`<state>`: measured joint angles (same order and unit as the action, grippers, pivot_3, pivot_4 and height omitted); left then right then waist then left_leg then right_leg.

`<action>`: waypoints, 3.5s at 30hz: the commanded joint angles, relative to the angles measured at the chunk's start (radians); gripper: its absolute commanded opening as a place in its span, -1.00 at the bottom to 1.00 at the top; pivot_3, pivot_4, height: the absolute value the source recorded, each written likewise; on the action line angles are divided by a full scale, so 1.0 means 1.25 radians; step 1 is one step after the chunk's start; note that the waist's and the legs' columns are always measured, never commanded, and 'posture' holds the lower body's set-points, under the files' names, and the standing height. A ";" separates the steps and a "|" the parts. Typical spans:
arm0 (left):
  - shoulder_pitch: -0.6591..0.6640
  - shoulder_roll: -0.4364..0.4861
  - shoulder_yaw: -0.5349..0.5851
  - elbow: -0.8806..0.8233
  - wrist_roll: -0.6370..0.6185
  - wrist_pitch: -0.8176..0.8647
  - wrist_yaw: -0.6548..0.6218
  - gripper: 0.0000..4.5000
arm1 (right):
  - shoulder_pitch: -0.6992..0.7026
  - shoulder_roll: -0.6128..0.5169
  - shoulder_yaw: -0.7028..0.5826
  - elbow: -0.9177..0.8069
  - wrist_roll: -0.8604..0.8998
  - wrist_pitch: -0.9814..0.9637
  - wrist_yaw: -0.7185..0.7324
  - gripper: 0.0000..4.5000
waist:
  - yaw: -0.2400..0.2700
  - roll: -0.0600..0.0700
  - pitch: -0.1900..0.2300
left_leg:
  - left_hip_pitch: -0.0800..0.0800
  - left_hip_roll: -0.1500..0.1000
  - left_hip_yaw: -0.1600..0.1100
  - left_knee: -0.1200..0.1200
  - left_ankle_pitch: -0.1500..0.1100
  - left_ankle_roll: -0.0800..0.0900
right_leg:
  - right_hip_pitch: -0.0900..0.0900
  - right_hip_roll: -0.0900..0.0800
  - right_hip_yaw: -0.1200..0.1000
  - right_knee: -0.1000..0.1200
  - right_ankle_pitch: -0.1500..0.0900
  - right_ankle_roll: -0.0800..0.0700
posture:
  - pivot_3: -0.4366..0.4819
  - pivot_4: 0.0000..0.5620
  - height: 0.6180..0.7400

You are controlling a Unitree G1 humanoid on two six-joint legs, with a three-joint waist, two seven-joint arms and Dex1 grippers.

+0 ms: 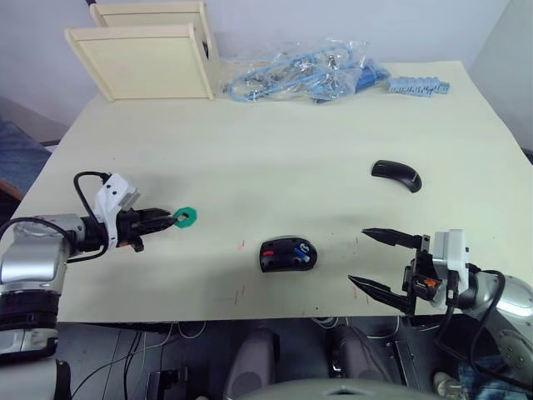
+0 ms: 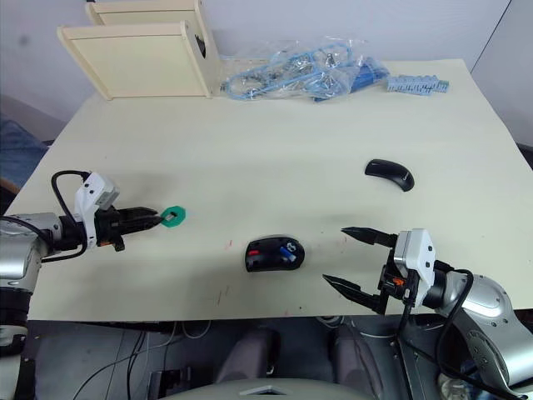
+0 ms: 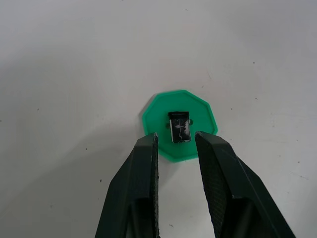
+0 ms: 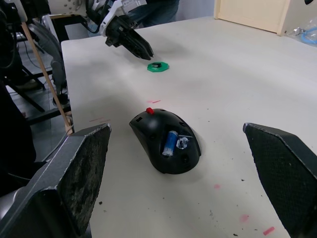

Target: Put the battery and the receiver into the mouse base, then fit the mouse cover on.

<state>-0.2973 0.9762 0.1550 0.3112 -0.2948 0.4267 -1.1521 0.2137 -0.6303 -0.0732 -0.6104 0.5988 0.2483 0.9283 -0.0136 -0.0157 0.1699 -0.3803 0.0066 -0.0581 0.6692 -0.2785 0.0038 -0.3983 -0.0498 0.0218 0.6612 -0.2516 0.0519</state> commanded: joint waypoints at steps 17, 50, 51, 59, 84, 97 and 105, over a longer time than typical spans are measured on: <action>-0.052 -0.018 -0.033 0.069 0.041 -0.076 -0.002 -0.42 | 0.020 -0.006 -0.016 -0.029 0.012 -0.011 0.002 1.00 | 0.000 0.000 0.000 | 0.000 0.000 0.000 0.000 0.000 0.000 | 0.000 0.000 0.000 0.000 0.000 0.000 | -0.05 -0.47 1.00; -0.045 -0.026 -0.058 0.114 0.091 -0.190 -0.031 -0.96 | 0.029 -0.013 -0.017 -0.037 0.022 -0.003 0.001 1.00 | 0.000 0.000 0.000 | 0.000 0.000 0.001 0.000 0.000 0.000 | 0.000 0.000 0.000 0.001 0.000 0.000 | -0.05 -0.47 1.00; -0.045 -0.025 -0.057 0.113 0.090 -0.190 -0.031 -0.96 | 0.029 -0.013 -0.017 -0.037 0.021 -0.003 0.001 1.00 | 0.000 0.000 0.000 | 0.000 0.000 0.001 0.000 0.000 0.000 | 0.000 0.000 0.000 0.001 0.000 0.000 | -0.05 -0.47 1.00; -0.031 0.005 -0.013 0.052 0.041 -0.136 -0.057 -0.96 | 0.016 -0.014 -0.018 -0.049 0.041 0.017 -0.009 1.00 | -0.001 0.000 0.000 | 0.000 0.000 0.001 0.000 0.000 0.000 | 0.000 0.000 0.000 0.001 0.000 0.000 | -0.05 -0.47 1.00; -0.250 -0.008 -0.167 -0.460 -0.133 0.129 -0.124 -0.96 | -0.563 -0.017 0.023 0.064 0.627 0.740 -0.617 1.00 | -0.003 -0.001 0.001 | -0.003 0.000 0.001 0.001 0.000 0.000 | -0.003 0.001 0.000 0.001 0.000 -0.001 | -0.05 -0.47 1.00; -0.366 -0.096 -0.268 -0.466 -0.075 0.089 -0.100 -0.96 | -0.675 0.011 0.104 0.231 1.017 0.692 -0.930 0.78 | -0.006 -0.001 0.001 | -0.014 0.000 0.001 0.003 0.000 0.000 | -0.013 0.000 0.000 0.002 0.000 -0.001 | -0.05 -0.47 1.00; -0.367 -0.103 -0.268 -0.473 -0.061 0.072 -0.107 -0.96 | -0.675 0.043 0.131 0.248 1.099 0.618 -0.997 0.62 | -0.010 -0.001 0.001 | -0.014 0.000 0.001 0.004 0.000 0.000 | -0.013 0.001 0.000 0.003 0.000 -0.001 | -0.05 -0.47 1.00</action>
<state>-0.7469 0.8409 -0.1965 -0.2597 -0.3746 0.5339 -1.2841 -0.6201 -0.5776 0.1038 -0.2868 1.9363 1.0427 -0.3164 -0.0257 -0.0173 0.1708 -0.3980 0.0065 -0.0565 0.6740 -0.2780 0.0040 -0.4140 -0.0490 0.0214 0.6647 -0.2513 0.0512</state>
